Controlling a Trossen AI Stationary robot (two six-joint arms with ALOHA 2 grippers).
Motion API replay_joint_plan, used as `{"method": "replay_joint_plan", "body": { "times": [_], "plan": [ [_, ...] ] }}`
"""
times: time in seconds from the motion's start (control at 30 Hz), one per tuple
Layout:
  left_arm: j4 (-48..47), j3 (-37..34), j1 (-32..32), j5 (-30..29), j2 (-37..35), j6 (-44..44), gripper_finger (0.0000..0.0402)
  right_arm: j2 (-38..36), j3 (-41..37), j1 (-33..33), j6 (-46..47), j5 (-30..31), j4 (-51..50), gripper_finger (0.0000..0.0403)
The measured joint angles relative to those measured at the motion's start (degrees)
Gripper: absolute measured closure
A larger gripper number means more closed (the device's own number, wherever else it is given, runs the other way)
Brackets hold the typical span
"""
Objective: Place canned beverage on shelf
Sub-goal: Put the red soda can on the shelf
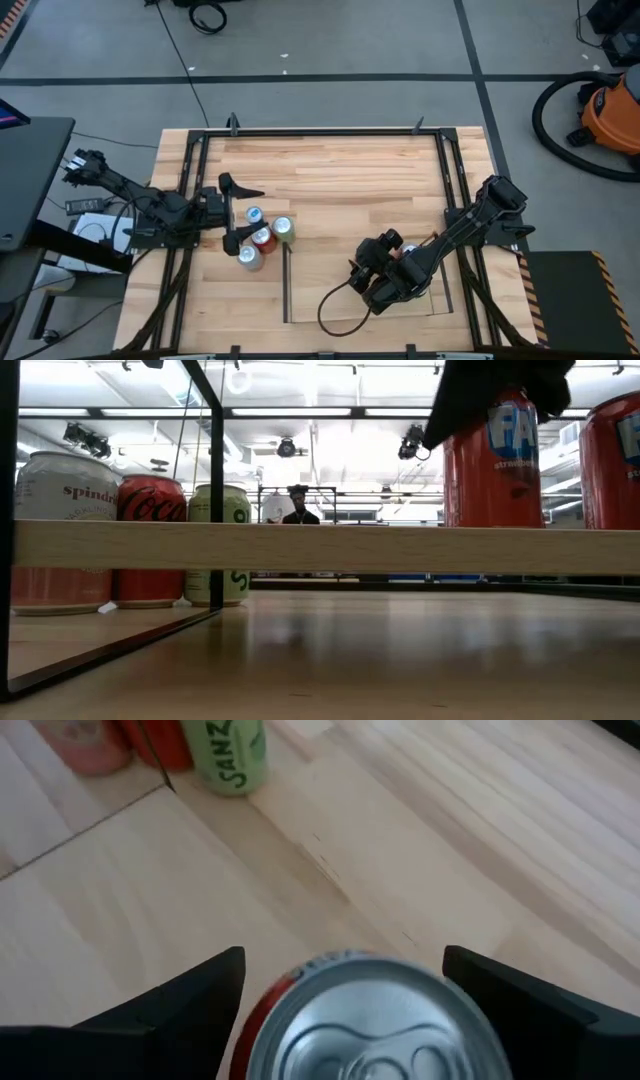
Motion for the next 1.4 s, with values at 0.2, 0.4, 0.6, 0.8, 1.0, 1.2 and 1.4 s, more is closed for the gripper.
{"method": "replay_joint_plan", "body": {
  "times": [0.2,0.4,0.6,0.8,1.0,1.2,1.4],
  "plan": [
    [0.0,0.0,0.0,0.0,0.0,0.0,0.0033,0.0,3.4,-0.4,-0.2,1.7,-3.4,0.0054],
    [0.0,0.0,0.0,0.0,0.0,0.0,0.0033,0.0,7.2,-1.0,-1.5,3.9,-7.4,0.0055],
    [0.0,0.0,0.0,0.0,0.0,0.0,0.0033,0.0,10.6,-4.9,-10.4,-2.9,-4.4,0.0055],
    [0.0,0.0,0.0,0.0,0.0,-0.1,0.0033,0.1,11.1,-7.9,-16.0,-10.8,-2.6,0.0055],
    [-0.3,0.0,0.0,0.0,0.0,-0.3,0.0033,0.1,11.1,-10.3,-16.4,-15.2,-8.8,0.0055],
    [-0.3,0.0,0.0,0.0,0.0,-0.3,0.0033,0.1,11.1,-12.6,-16.2,-17.7,-12.2,0.0055],
    [-0.3,0.0,0.0,0.0,0.0,-0.3,0.0033,0.1,11.1,-14.2,-15.3,-19.6,-15.1,0.0055]
  ]
}}
